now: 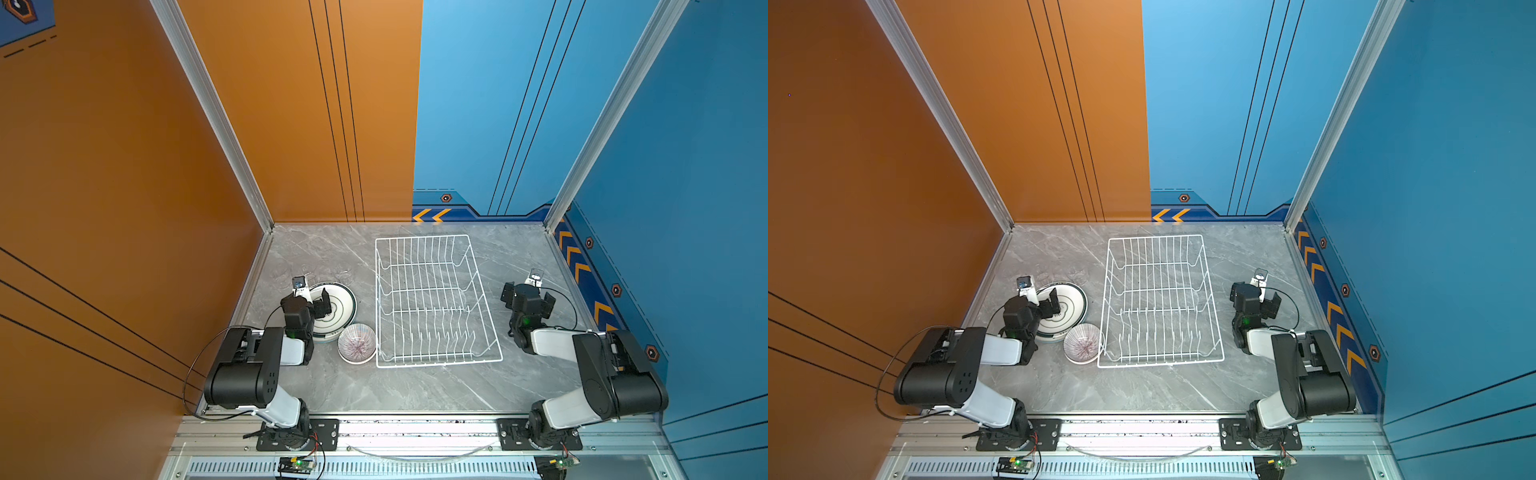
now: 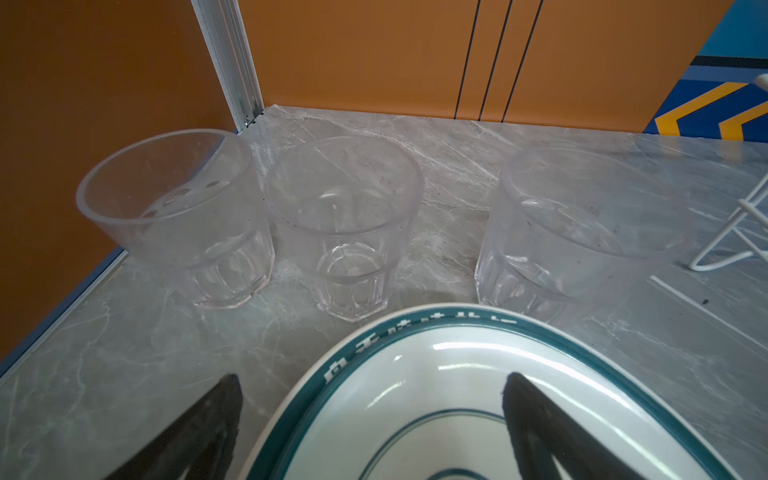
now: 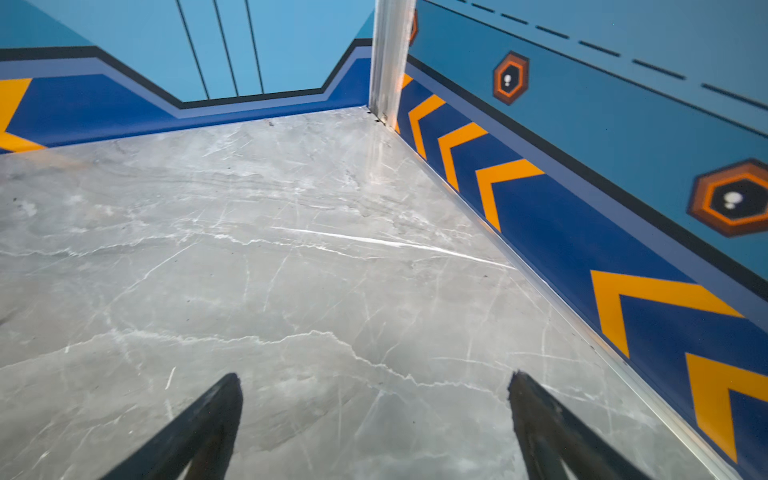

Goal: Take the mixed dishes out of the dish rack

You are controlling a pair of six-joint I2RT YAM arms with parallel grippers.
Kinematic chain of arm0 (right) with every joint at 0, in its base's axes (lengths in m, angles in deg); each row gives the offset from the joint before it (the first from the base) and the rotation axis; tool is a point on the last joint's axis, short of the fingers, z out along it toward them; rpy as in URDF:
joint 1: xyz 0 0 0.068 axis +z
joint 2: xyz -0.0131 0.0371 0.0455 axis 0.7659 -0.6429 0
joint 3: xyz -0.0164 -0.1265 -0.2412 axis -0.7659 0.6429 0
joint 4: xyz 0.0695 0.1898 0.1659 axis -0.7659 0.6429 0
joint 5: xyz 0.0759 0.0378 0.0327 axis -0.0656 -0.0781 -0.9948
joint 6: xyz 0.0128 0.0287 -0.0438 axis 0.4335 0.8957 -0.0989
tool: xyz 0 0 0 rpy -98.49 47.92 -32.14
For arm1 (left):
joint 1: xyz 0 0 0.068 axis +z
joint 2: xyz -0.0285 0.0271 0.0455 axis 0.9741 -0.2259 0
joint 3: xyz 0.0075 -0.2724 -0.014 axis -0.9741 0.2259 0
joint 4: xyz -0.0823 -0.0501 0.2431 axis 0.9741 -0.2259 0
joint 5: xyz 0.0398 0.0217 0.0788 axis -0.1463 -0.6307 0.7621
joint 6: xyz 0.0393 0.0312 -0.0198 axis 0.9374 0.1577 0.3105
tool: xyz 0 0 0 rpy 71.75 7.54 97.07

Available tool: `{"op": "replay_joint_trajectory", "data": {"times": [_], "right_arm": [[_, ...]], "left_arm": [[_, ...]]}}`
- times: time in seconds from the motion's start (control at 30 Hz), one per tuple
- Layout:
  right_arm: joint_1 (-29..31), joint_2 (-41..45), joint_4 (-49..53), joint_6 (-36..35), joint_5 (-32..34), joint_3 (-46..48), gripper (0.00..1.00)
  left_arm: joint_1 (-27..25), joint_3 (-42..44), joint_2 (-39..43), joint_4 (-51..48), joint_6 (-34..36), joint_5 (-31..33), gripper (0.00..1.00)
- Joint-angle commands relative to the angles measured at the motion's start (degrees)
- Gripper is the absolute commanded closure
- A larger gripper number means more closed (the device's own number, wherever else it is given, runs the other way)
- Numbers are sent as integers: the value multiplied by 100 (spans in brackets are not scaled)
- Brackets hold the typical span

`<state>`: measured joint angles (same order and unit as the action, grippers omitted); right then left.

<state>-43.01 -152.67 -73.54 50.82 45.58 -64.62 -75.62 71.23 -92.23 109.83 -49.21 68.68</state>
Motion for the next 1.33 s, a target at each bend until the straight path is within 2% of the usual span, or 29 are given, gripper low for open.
{"op": "replay_joint_trajectory", "data": {"times": [0.0, 0.1, 0.3, 0.33, 0.4, 0.43, 0.47, 0.5, 0.57, 0.63, 0.7, 0.77, 0.83, 1.3], "right_arm": [[49, -35, -25, -305, -74, -151, 0], [49, -34, -19, -306, -79, -151, 0], [18, 61, -414, -337, -325, 127, 0], [-22, 100, -618, -342, -503, 251, 0], [-194, 68, -932, -354, -1264, 508, 0], [-245, -324, -1685, -470, -1434, 644, 0], [-168, -300, -1855, -504, -1244, 694, 0], [-169, -49, -1169, -386, -1210, 568, 0], [-258, -312, -1764, -353, -1203, 650, 0], [-323, -97, -1149, -181, -1186, 549, 0], [-323, -256, -1662, -243, -1177, 649, 0], [-320, -136, -1288, -195, -1173, 579, 0], [-312, -239, -1579, -244, -1140, 631, 0], [-430, -188, -1463, -148, -1349, 622, 0]], "left_arm": [[-98, -74, -16, 85, 110, 276, 2], [-219, -98, -33, 79, 144, 664, 2], [-416, -131, -58, 71, 364, 727, 2], [-444, -141, -64, 67, 397, 732, 2], [-481, -172, -68, 7, 437, 736, 2], [-508, -183, -69, 1, 473, 755, 2], [-540, -180, -65, 0, 507, 757, 2], [-554, -186, -74, 1, 546, 759, 2], [-618, -202, -74, -14, 600, 808, 2], [-672, -206, -86, -26, 649, 901, 2], [-684, -204, -81, -19, 648, 923, 2], [-686, -199, -75, -17, 647, 935, 2], [-686, -202, -77, -16, 647, 937, 2], [-580, -305, -64, -254, 570, 757, 2]]}}
